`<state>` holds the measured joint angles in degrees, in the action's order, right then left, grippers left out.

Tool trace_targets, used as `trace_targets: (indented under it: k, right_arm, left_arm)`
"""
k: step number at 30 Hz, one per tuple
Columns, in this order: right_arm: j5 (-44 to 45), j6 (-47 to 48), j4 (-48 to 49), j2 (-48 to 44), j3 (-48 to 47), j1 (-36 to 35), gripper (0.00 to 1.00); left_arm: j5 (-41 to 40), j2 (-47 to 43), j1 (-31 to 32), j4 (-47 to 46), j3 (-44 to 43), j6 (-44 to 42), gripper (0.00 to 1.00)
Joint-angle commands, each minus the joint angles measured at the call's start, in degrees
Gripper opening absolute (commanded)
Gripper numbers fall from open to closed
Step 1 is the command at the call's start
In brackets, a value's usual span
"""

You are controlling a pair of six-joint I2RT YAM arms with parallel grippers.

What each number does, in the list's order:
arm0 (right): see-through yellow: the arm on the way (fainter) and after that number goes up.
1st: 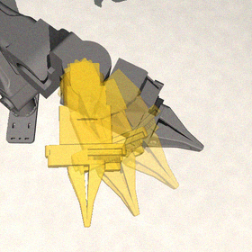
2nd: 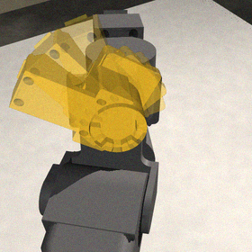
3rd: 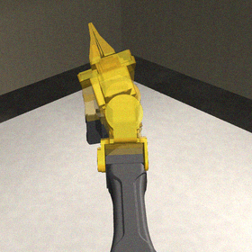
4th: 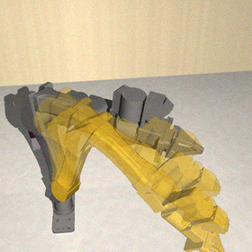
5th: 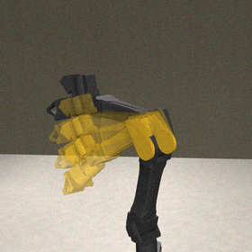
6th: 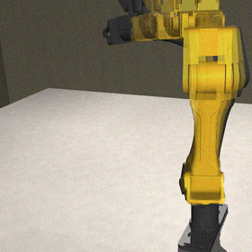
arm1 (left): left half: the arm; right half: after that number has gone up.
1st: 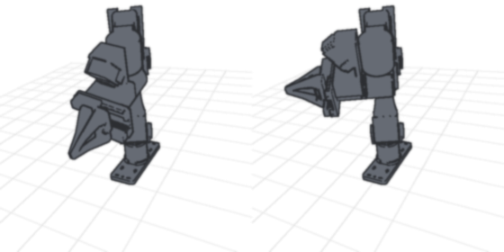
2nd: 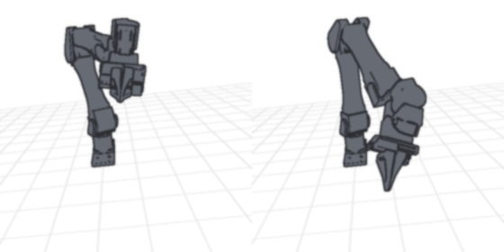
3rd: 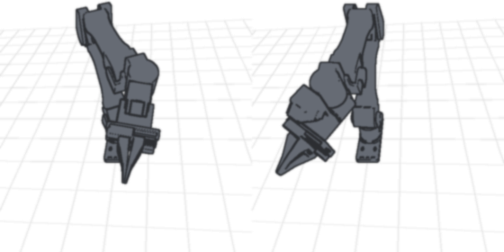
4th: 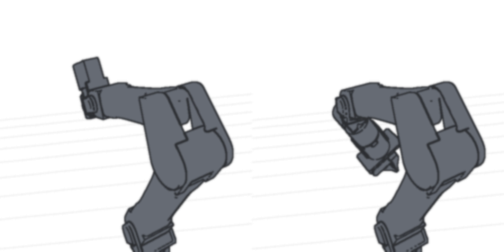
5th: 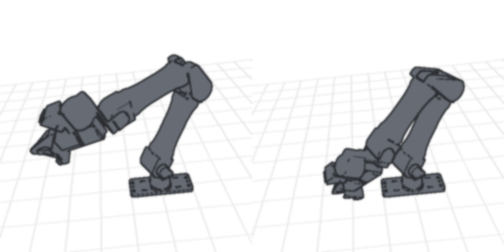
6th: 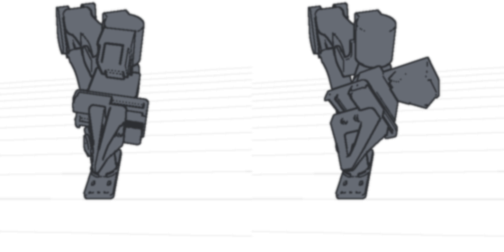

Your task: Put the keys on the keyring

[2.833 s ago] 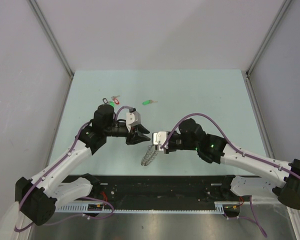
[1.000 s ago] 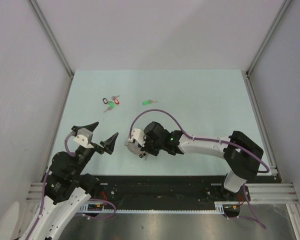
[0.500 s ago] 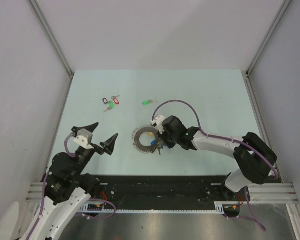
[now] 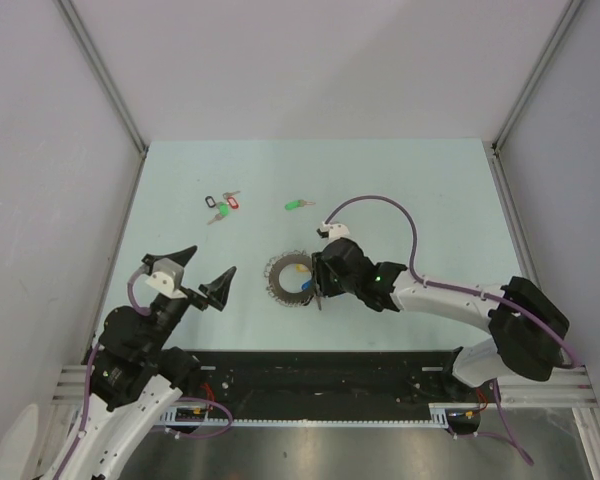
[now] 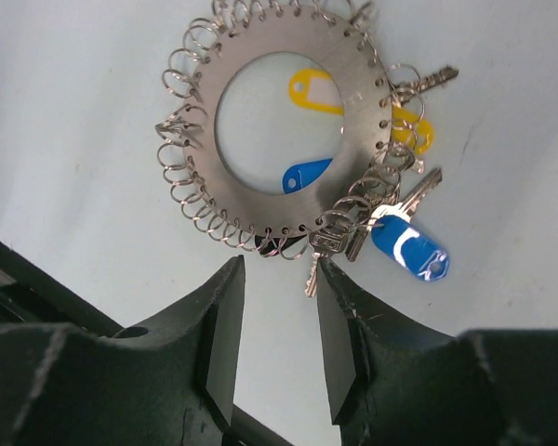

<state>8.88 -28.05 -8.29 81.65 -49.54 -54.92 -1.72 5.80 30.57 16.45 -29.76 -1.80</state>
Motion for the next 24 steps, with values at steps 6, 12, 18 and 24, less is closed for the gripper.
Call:
trace_targets:
  k: [6, 12, 18, 24]
  right_arm:
    - [5.18, -17.28, 4.69, 7.64, 0.58, -1.33, 0.33]
    - [5.35, -20.63, 7.50, 11.25, 1.11, -2.12, 0.26]
    - [7.02, -21.78, 7.68, 11.61, 1.81, -2.83, 0.25]
    - [7.90, -21.17, 7.68, 10.64, 1.81, -3.62, 0.26]
  left_arm:
    - [-2.42, -1.41, -0.42, -1.59, 0.23, 1.45, 1.00]
    - [-2.33, -1.76, -0.33, -1.51, 0.31, 1.45, 1.00]
    - [-1.80, -1.94, -0.33, -1.51, 0.31, 1.45, 1.00]
    - [-1.27, -1.76, -0.33, -1.42, 0.40, 1.45, 1.00]
